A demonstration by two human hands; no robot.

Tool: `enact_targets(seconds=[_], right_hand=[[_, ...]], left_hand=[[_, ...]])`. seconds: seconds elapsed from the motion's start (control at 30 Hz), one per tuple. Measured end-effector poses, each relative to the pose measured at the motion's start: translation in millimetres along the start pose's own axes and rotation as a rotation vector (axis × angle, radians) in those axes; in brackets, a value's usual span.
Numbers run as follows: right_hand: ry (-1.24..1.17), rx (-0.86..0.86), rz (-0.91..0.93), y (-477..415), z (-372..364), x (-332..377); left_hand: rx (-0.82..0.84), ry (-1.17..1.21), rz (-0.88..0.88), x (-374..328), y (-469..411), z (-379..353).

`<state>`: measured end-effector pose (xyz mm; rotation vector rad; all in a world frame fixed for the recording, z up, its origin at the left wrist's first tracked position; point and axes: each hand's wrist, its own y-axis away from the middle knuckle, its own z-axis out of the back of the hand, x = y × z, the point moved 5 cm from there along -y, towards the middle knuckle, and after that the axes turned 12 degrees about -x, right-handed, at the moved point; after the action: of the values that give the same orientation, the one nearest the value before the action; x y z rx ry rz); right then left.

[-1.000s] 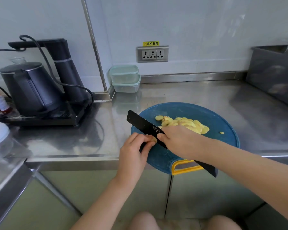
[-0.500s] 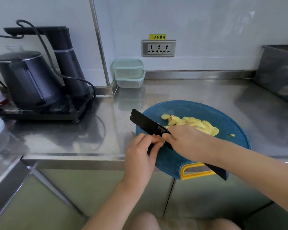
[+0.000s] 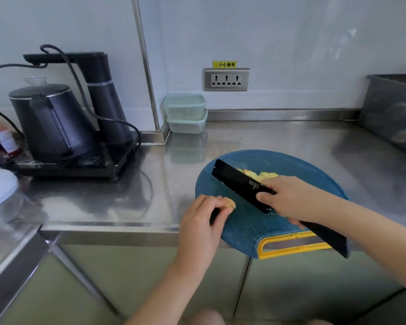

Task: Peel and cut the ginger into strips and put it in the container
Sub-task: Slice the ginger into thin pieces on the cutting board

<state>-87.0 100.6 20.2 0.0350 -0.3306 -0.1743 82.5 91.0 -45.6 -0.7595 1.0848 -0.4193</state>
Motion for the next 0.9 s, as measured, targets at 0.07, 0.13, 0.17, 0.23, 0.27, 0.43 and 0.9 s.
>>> enact_targets(seconds=[0.07,0.13,0.17,0.23,0.27,0.43,0.9], right_hand=[[-0.037,0.014,0.004,4,4,-6],[-0.063,0.01,0.008,7,9,-6],[-0.078,0.005,0.015,9,11,-6],[-0.092,-0.014,0.041,14,14,-2],[-0.093,-0.035,0.059,17,16,0],[0.017,-0.088,0.151,22,9,15],[0.057,-0.079,0.182,18,2,21]], left_hand=[[0.011,-0.008,-0.017,0,0,0],[0.024,-0.015,-0.03,-3,-1,0],[0.029,-0.019,-0.033,-4,-1,1],[0.034,-0.027,-0.038,-6,-1,1],[0.034,-0.027,-0.038,-6,-1,1],[0.036,-0.039,-0.045,-6,-2,1],[0.042,-0.06,-0.059,-2,-2,-1]])
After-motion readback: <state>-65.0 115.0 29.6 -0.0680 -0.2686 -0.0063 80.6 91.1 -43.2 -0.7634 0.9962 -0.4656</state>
